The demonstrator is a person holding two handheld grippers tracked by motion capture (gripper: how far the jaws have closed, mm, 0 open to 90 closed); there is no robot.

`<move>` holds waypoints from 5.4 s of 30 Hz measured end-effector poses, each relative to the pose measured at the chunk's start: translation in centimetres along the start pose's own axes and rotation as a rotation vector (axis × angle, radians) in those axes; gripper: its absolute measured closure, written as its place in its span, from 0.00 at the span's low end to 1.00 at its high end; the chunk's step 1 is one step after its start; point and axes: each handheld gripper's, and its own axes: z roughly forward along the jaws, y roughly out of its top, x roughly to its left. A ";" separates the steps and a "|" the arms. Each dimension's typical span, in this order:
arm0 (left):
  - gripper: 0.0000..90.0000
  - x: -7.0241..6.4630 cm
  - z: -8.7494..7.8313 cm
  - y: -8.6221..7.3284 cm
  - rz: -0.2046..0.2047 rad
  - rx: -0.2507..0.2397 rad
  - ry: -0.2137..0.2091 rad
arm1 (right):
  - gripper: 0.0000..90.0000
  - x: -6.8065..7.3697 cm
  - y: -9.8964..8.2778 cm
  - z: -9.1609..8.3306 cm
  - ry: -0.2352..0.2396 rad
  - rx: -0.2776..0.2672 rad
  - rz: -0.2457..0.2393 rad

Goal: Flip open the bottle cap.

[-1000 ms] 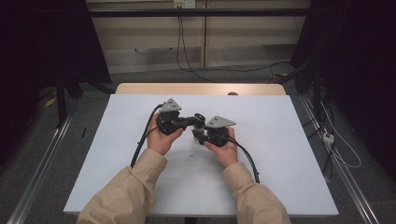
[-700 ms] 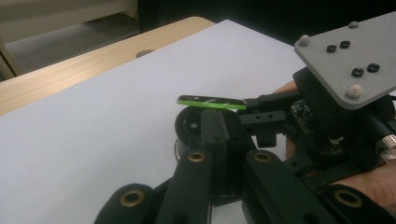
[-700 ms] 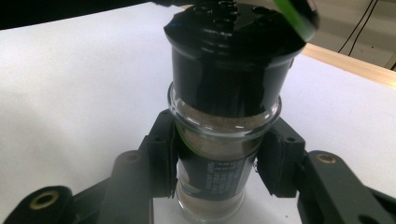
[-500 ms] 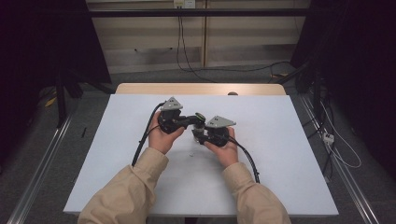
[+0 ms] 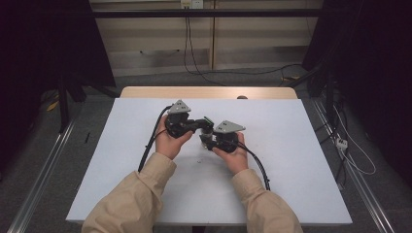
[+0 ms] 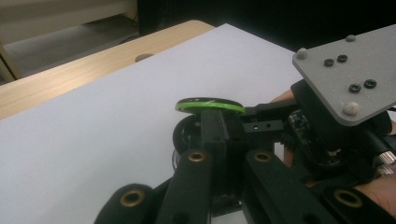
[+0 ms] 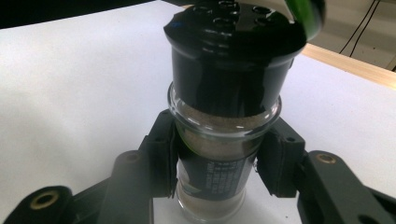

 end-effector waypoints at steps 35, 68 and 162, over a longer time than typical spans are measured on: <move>1.00 -0.2 0.5 1.1 0.009 0.010 0.000 | 0.59 0.0 0.0 0.0 0.001 -0.001 -0.008; 1.00 -0.3 1.0 1.7 0.016 0.013 -0.001 | 0.59 0.1 0.0 0.0 -0.002 -0.001 -0.016; 0.21 1.4 -10.0 -9.9 -0.076 0.012 -0.036 | 0.14 1.0 -2.7 -10.8 0.003 0.031 0.100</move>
